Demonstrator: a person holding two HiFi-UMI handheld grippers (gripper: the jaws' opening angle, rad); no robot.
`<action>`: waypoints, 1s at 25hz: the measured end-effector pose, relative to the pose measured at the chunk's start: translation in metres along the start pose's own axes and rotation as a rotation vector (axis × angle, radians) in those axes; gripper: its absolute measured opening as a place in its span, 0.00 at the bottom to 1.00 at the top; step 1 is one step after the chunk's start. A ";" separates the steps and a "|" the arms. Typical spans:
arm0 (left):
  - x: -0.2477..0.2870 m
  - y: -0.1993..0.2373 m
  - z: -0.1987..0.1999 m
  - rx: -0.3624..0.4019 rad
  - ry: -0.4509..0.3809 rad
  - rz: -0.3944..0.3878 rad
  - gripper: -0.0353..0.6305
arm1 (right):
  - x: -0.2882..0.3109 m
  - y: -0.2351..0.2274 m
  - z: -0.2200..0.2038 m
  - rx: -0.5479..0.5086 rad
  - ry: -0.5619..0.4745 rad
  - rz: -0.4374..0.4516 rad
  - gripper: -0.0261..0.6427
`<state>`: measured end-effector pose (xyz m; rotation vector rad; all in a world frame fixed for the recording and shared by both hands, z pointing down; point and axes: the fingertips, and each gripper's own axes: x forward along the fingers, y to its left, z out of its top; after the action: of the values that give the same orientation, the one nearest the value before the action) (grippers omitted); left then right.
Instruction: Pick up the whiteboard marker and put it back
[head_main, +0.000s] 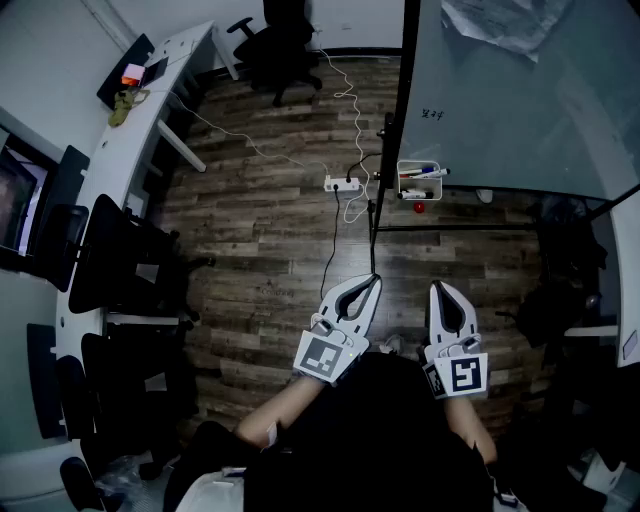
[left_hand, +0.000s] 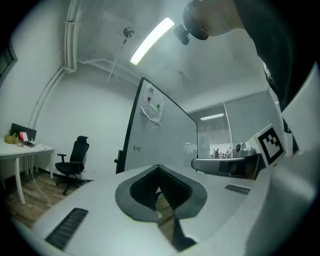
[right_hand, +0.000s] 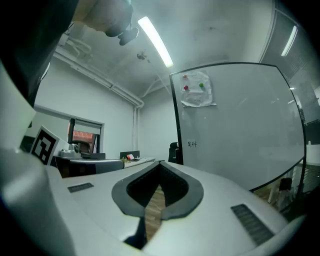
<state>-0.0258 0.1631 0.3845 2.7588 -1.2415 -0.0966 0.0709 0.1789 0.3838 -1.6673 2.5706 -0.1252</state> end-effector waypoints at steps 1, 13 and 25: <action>0.000 0.000 0.000 -0.002 -0.001 0.001 0.06 | 0.000 0.000 0.000 0.003 -0.002 -0.001 0.06; 0.004 0.000 -0.001 -0.004 -0.001 0.006 0.06 | -0.001 -0.006 -0.003 0.021 0.011 -0.004 0.06; 0.001 -0.008 -0.004 -0.026 0.006 0.026 0.06 | -0.005 -0.003 0.003 0.034 0.002 0.002 0.06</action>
<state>-0.0187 0.1681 0.3869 2.7178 -1.2654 -0.1013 0.0762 0.1817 0.3814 -1.6534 2.5570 -0.1688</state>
